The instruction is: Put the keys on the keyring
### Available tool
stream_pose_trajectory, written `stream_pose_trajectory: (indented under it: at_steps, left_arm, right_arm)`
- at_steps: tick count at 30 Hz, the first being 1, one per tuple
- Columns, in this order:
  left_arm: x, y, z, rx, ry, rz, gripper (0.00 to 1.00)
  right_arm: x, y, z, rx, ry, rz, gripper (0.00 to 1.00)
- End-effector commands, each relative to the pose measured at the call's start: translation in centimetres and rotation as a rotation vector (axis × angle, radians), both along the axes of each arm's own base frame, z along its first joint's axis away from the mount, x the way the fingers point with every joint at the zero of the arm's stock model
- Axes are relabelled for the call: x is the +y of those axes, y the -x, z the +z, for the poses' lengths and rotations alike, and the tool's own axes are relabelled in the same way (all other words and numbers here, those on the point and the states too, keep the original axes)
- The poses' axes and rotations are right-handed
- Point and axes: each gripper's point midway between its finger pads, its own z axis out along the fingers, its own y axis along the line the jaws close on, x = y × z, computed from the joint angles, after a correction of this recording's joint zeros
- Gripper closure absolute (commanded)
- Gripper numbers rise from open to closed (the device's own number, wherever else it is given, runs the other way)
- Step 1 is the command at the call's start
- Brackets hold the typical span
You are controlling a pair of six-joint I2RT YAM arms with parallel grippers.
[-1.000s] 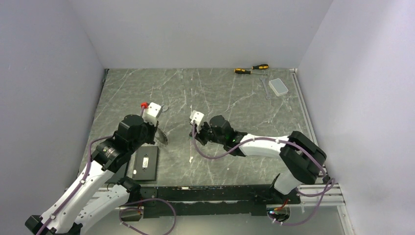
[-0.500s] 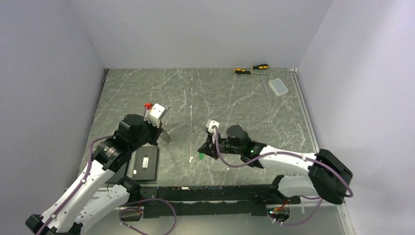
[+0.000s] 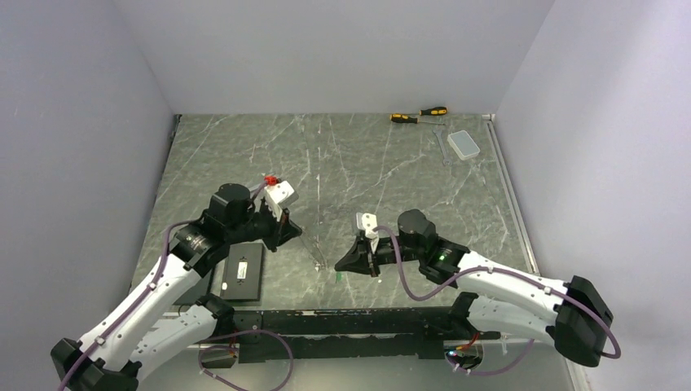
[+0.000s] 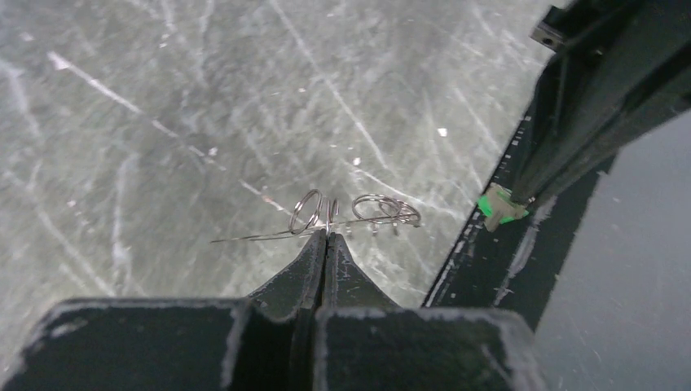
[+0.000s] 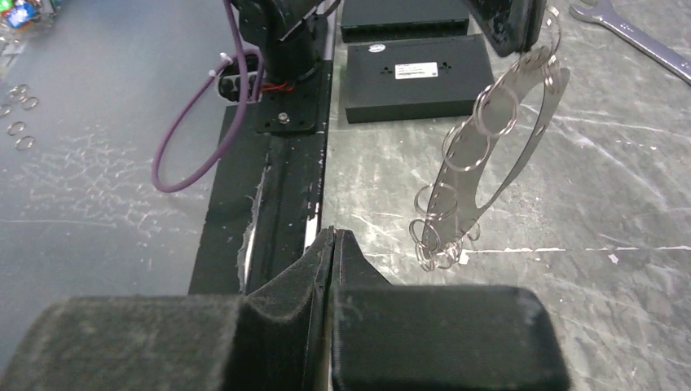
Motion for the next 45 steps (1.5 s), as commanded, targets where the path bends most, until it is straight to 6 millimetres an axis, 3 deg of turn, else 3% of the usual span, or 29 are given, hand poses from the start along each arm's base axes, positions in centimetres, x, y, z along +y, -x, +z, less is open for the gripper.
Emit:
stream_pose_trajectory:
  at_steps: [1, 7, 15, 23, 33, 45]
  left_arm:
    - [-2.3, 1.8, 2.6, -0.034, 0.129, -0.166, 1.00]
    - [-3.2, 3.1, 3.4, -0.011, 0.202, -0.237, 1.00]
    - [-4.8, 3.4, 5.1, 0.025, 0.312, -0.292, 1.00]
    - [-6.5, 2.4, 4.9, 0.057, 0.305, -0.333, 1.00]
    - [-10.1, 2.2, 4.7, 0.072, 0.262, -0.456, 1.00]
    - [-10.8, 1.0, 3.4, 0.128, 0.252, -0.386, 1.00]
  right_arm:
    - [-0.4, -0.2, 4.2, -0.070, -0.057, -0.019, 1.00]
    - [-1.5, -0.9, 6.8, -0.108, -0.132, -0.117, 1.00]
    - [-1.9, -2.0, 8.2, -0.115, -0.144, -0.196, 1.00]
    - [-2.2, -2.9, 7.7, -0.100, -0.097, -0.244, 1.00]
    - [-3.5, -3.2, 8.2, -0.023, -0.098, -0.269, 1.00]
    - [-4.1, -3.9, 9.1, 0.002, -0.133, -0.340, 1.00]
